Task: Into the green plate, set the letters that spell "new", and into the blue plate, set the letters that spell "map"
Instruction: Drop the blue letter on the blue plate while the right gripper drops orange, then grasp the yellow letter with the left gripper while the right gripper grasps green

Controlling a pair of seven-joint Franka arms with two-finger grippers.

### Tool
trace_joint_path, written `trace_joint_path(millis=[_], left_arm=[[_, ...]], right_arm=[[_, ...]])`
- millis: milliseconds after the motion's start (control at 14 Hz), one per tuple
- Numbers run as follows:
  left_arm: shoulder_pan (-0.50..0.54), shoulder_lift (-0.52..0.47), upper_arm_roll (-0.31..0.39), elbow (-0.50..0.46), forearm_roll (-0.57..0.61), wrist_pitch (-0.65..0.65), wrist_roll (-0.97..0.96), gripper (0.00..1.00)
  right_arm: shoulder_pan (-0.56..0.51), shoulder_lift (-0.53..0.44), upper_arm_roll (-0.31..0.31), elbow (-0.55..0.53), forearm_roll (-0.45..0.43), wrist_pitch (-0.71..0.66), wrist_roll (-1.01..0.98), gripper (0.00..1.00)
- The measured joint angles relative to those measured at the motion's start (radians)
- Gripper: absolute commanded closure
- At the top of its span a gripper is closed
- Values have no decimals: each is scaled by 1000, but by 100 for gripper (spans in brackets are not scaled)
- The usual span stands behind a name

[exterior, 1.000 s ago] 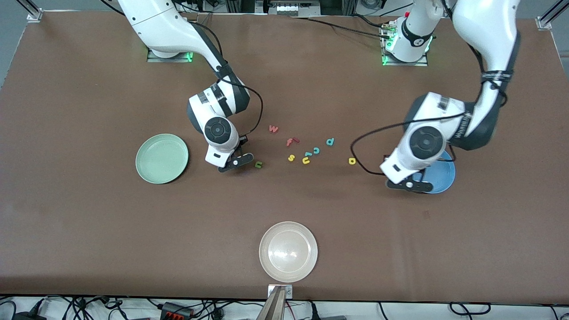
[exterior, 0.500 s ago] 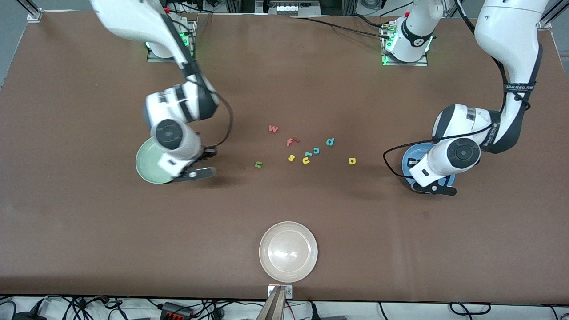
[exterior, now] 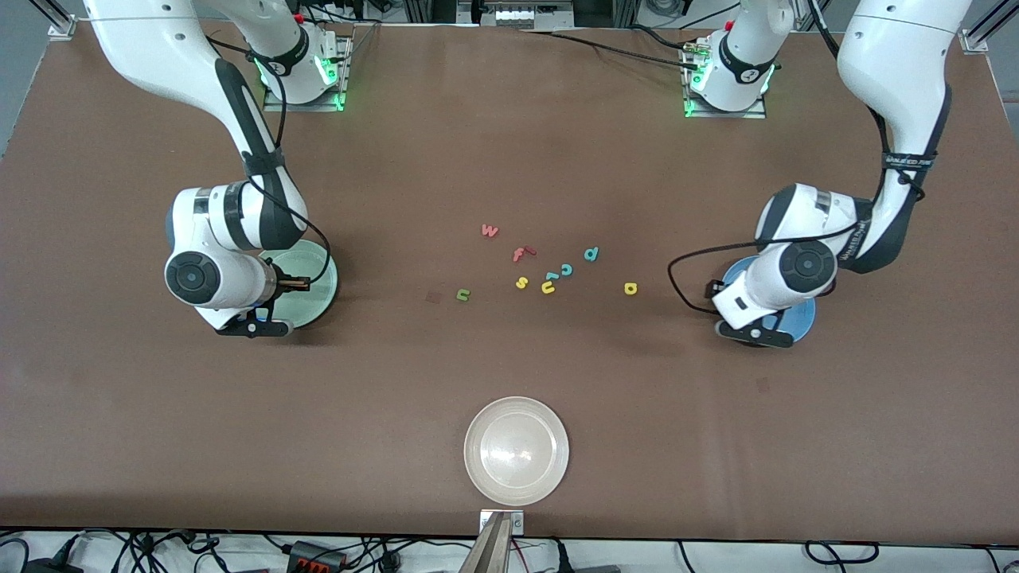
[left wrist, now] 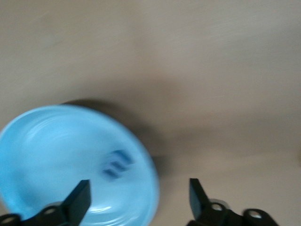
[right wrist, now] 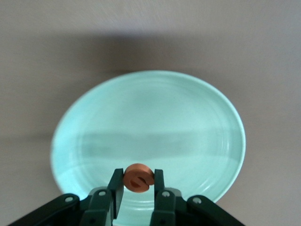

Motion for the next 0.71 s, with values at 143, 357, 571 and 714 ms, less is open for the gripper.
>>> trace_joint_path(millis=[143, 357, 571, 714], left_arm=[[-16, 0, -86, 13, 0, 0, -76, 0], [-79, 8, -137, 23, 0, 38, -165, 0], [-109, 57, -137, 12, 0, 98, -173, 0], [-108, 107, -136, 0, 0, 136, -174, 13]], right_arm=[[0, 30, 2, 0, 0, 2, 8, 0], [-18, 20, 0, 36, 0, -11, 18, 0], [-48, -11, 1, 179, 0, -161, 9, 0], [-35, -25, 21, 235, 6, -249, 7, 0]])
